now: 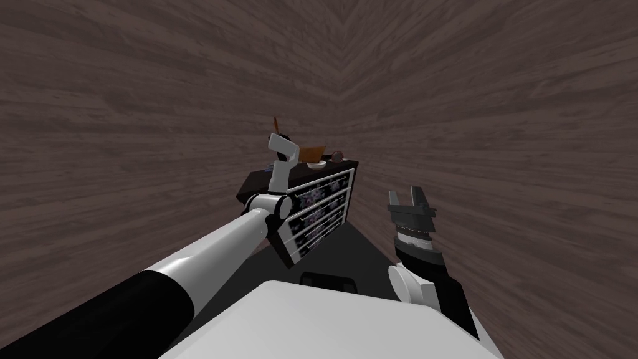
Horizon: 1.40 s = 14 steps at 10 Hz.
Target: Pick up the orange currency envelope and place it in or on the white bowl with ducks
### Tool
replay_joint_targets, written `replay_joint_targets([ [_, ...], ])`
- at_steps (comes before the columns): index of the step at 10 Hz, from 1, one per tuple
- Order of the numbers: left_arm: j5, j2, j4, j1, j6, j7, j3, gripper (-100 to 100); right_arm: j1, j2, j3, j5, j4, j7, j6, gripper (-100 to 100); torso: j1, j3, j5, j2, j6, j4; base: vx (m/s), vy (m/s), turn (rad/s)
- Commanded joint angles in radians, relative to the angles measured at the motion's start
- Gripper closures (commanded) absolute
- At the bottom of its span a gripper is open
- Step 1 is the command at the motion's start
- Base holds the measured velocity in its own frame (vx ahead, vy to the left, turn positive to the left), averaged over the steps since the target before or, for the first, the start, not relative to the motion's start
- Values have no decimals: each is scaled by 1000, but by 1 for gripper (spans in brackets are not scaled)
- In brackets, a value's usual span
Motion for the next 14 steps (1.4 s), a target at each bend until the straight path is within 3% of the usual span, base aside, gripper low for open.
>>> replay_joint_targets([
  [1,20,25,1,-20,-16,-35,11,100,0,0,0,0,0,0,0,0,0,0,0,0,0,0,66,35,-56],
  [5,54,97,21,-37,-43,-121,105,100,0,0,0,0,0,0,0,0,4,-3,2,-5,-1,-2,105,48,-101],
  [11,81,169,57,-34,-72,-213,235,100,0,0,0,0,0,0,0,0,6,-3,3,-5,-2,-1,86,55,-80],
  [13,85,181,64,-32,-77,-229,261,100,0,0,0,0,0,0,0,0,5,-3,2,-4,-1,-1,53,50,-64],
  [14,81,173,57,-32,-79,-221,250,100,0,0,0,0,0,0,0,0,4,-2,2,-2,-2,-1,18,22,-4],
])
